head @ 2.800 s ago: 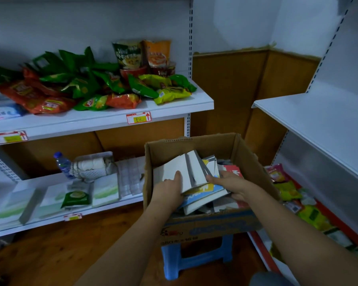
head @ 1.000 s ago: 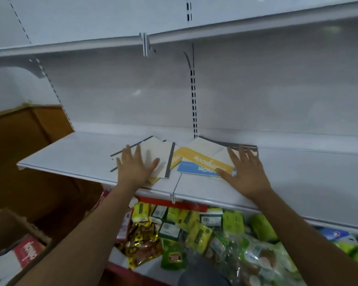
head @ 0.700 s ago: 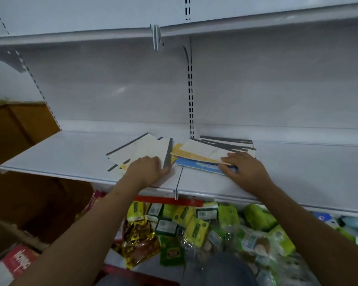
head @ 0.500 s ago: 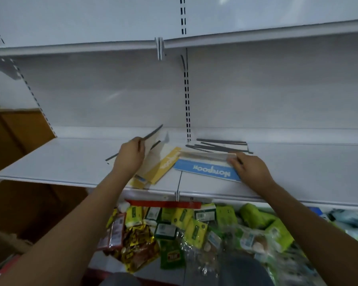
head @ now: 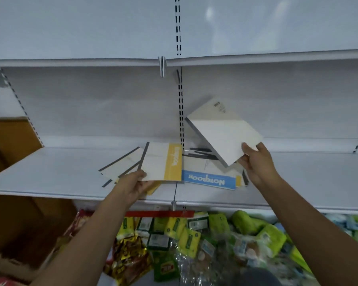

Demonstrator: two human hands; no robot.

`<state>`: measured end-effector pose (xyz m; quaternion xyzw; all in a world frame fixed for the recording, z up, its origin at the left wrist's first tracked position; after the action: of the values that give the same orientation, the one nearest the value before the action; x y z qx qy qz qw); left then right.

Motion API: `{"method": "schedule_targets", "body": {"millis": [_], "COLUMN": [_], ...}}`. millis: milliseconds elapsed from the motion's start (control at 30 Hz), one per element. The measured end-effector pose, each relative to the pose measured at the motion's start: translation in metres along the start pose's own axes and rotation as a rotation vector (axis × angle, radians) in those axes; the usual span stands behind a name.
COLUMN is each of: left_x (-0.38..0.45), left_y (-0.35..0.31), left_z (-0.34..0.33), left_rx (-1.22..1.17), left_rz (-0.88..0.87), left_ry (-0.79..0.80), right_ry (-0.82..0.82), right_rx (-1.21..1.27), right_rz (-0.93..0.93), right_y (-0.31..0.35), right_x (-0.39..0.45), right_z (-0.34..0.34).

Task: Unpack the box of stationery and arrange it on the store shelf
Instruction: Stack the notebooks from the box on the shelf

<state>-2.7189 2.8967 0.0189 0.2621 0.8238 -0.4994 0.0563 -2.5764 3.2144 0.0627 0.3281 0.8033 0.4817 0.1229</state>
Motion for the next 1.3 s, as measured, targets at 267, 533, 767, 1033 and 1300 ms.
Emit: {"method": "schedule_targets", "body": {"millis": [267,533,767,1033,1300], "left_x": [-0.002,0.027,0.051,0.052,0.071], "left_y": [0.013,0.007,-0.015,-0.018,-0.037], "left_z": [-0.005,-0.010,-0.015,-0.029,0.034], "left_rx": [0.058,0.664,0.415,0.533,1.907], "left_rz": [0.197,0.269,0.085,-0.037,-0.119], "left_ry": [0.112,0.271,0.180,0.265,-0.353], "right_ry": [0.338,0.593,0.014,0.324,0.083], "right_rx": [-0.516,-0.682,-0.165,-0.409,-0.768], "right_rz": [-0.172,-0.289,-0.339,-0.443,-0.358], "right_y": [-0.060,-0.081,-0.105,-0.117,-0.101], "right_x": [0.005,0.041,0.076,0.043,0.036], "right_z": [-0.031,-0.054,-0.041,-0.106,-0.046]}}
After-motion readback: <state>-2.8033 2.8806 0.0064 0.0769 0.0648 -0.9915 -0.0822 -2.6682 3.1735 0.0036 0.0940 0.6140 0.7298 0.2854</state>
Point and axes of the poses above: each hand's wrist, its own x-axis towards the middle knuckle, its own z-axis out of the back of the hand, y = z × x, the point moved 6 cm from there along x, towards the middle knuckle, and after that the axes turned 4 degrees about y, right-handed, at the moved point
